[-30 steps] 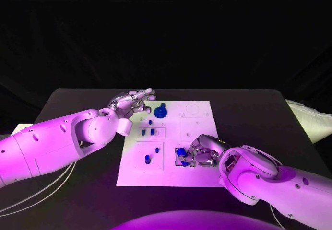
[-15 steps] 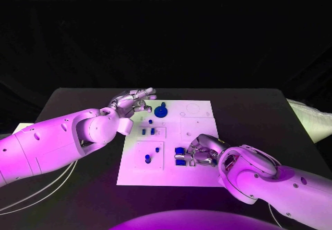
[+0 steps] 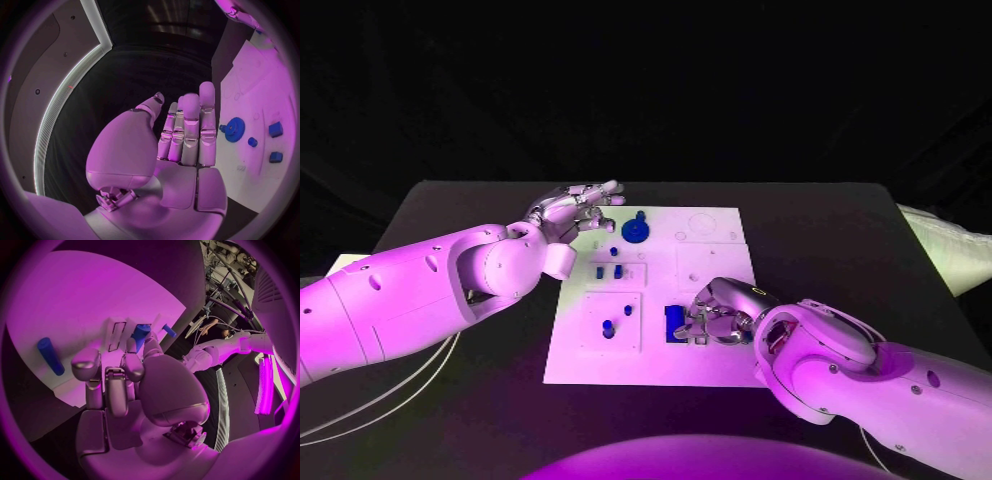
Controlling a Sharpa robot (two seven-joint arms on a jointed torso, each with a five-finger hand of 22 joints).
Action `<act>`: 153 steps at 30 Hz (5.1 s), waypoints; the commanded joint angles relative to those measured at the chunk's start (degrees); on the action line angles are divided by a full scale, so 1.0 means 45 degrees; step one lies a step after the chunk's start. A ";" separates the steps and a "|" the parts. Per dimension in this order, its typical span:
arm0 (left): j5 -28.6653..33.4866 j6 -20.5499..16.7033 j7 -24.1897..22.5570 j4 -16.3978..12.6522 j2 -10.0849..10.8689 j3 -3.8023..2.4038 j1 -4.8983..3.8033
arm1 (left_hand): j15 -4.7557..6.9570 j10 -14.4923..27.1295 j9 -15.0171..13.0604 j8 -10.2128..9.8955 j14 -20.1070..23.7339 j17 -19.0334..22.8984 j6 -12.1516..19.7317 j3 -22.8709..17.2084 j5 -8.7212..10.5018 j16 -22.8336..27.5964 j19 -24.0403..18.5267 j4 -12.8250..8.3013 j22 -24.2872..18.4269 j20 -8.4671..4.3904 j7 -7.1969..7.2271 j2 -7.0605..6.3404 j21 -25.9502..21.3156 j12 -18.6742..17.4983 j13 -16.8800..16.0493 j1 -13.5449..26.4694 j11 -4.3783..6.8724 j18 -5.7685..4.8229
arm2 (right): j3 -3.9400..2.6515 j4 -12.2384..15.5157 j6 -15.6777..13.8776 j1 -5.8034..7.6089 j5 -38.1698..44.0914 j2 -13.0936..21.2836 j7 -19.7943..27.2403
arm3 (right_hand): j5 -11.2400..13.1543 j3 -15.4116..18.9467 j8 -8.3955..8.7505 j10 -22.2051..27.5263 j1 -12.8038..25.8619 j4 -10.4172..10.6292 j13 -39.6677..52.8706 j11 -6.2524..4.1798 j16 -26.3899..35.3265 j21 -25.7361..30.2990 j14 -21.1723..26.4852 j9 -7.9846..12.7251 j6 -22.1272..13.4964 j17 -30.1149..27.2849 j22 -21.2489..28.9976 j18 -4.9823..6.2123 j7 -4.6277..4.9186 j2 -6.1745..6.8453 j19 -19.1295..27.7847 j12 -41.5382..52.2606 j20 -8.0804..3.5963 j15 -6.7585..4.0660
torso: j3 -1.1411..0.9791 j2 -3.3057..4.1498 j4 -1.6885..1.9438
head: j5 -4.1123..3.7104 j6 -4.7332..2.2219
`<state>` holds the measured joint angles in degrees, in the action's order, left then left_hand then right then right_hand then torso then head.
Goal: Assemble the parts on the task board
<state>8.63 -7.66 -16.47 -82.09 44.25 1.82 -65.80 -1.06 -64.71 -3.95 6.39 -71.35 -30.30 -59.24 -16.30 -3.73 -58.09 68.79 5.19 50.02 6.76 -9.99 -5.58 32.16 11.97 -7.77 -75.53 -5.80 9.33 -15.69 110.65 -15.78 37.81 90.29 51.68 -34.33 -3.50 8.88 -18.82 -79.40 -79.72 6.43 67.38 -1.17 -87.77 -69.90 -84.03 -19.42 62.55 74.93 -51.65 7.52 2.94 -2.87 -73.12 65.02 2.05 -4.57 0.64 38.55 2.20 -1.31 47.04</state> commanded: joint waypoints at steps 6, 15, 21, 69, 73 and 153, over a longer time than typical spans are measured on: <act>-0.0034 0.0164 -0.0119 -0.0027 -0.0011 -0.0010 -0.0001 | -0.0016 0.0076 0.0015 0.0054 0.0085 0.0014 0.0106 0.0098 0.0060 0.0031 0.0075 0.0007 -0.0017 0.0037 -0.0023 -0.0034 -0.0047 0.0038 -0.0012 -0.0135 -0.0014 0.0240 | 0.0009 0.0021 -0.0223 -0.0012 0.0661 0.0015 0.0128 | 0.0033 -0.0279 0.0004 -0.0148 -0.0790 -0.0413 0.0139 -0.0075 -0.0036 -0.0041 -0.1145 -0.0052 0.0008 0.2447 -0.0049 -0.0117 -0.0032 -0.0192 -0.0027 0.0156 -0.0142 -0.0099 | -0.0004 -0.0010 -0.0018 | -0.0040 -0.0017; -0.0034 0.0165 -0.0109 -0.0030 0.0024 -0.0010 -0.0001 | -0.0017 0.0083 0.0016 0.0054 0.0088 0.0020 0.0112 0.0108 0.0060 0.0031 0.0076 0.0005 -0.0020 0.0038 -0.0024 -0.0027 -0.0052 0.0044 -0.0012 -0.0147 -0.0016 0.0241 | -0.0028 0.0625 -0.1205 0.0028 -0.0834 0.0840 0.0427 | -0.0781 0.0254 0.0352 0.0059 0.0866 0.0685 -0.0199 0.0139 0.0039 0.0138 -0.1115 -0.0034 -0.0422 0.2312 0.0246 -0.0078 0.0217 0.0214 0.0124 -0.0315 -0.0031 0.0069 | -0.0003 -0.0004 -0.0035 | -0.0129 -0.0034; -0.0035 0.0154 -0.0111 -0.0085 0.0078 -0.0010 -0.0001 | -0.0017 0.0083 0.0016 0.0054 0.0088 0.0020 0.0112 0.0108 0.0060 0.0031 0.0076 0.0005 -0.0020 0.0038 -0.0024 -0.0027 -0.0052 0.0044 -0.0012 -0.0147 -0.0016 0.0241 | -0.0054 0.0838 -0.1481 0.0375 -0.1286 0.1954 0.0804 | -0.1840 -0.0505 0.0974 0.0334 -0.0452 0.0206 -0.0399 0.0289 0.0026 0.0221 -0.1121 0.0165 -0.0984 0.2351 0.0346 -0.0049 0.0428 -0.0317 0.0196 -0.0672 0.0075 0.0172 | -0.0003 -0.0005 -0.0075 | -0.0240 -0.0051; -0.0079 0.0231 -0.0058 -0.0144 0.0177 -0.0009 0.0020 | -0.0018 0.0097 0.0016 0.0057 0.0092 0.0023 0.0121 0.0128 0.0060 0.0025 0.0078 0.0002 -0.0025 0.0040 -0.0027 -0.0018 -0.0060 0.0056 -0.0013 -0.0167 -0.0017 0.0241 | -0.0054 0.0072 0.1851 -0.0019 0.1755 0.2482 0.0079 | -0.2118 -0.0253 0.1663 0.0167 0.0729 0.1964 -0.0186 0.0239 0.0142 0.0277 -0.1084 0.0340 0.0184 0.2184 0.0315 -0.0047 0.0314 0.1144 0.0189 -0.0640 0.0116 0.0175 | -0.0009 0.0011 -0.0170 | -0.0354 0.0084; -0.0079 0.0233 -0.0057 -0.0132 0.0184 -0.0009 0.0022 | -0.0021 0.0110 0.0015 0.0062 0.0095 0.0025 0.0128 0.0155 0.0060 0.0018 0.0081 0.0004 -0.0032 0.0041 -0.0030 -0.0006 -0.0071 0.0071 -0.0014 -0.0184 -0.0020 0.0241 | -0.0053 0.0052 0.1963 -0.0081 0.1871 0.2309 0.0084 | -0.2014 -0.0375 0.1683 0.0173 0.0238 0.1748 -0.0186 0.0214 0.0141 0.0289 -0.1087 0.0286 0.0214 0.2192 0.0322 -0.0047 0.0295 0.1025 0.0185 -0.0669 0.0093 0.0150 | -0.0011 0.0015 -0.0193 | -0.0332 0.0096; -0.0342 0.0495 0.0177 -0.0261 0.0175 -0.0009 0.0024 | -0.0036 0.0205 0.0018 0.0069 0.0162 0.0145 0.0188 0.0289 0.0056 0.0050 0.0083 0.0017 -0.0061 0.0056 -0.0045 0.0027 -0.0122 0.0124 -0.0014 -0.0247 -0.0038 0.0239 | 0.0054 0.0150 0.0862 0.0269 0.0254 0.0820 -0.0233 | -0.3427 -0.4894 0.2490 -0.0341 0.1863 0.2177 0.0351 0.0084 -0.0006 0.0160 -0.1157 -0.0050 0.0912 0.2513 -0.0056 -0.0114 0.0153 0.1824 -0.0084 -0.0416 -0.0027 0.0037 | -0.0008 0.0010 -0.0181 | -0.0187 0.0226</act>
<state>7.37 -6.64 -15.58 -83.11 45.11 1.82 -65.67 -1.25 -64.08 -3.95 6.39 -71.16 -29.72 -58.62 -15.26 -3.73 -58.09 69.00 5.27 49.81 6.97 -10.21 -5.59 31.95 12.20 -7.74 -75.99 -6.02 9.33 -15.47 111.16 -11.91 39.15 91.87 55.36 -35.01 -18.64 -13.43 -7.75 -80.65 -71.99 16.20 68.92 -0.75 -87.44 -68.81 -84.02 -19.64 66.23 74.94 -51.85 7.52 3.57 5.23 -73.17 62.90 2.07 -3.92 0.63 38.58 1.33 -2.10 48.00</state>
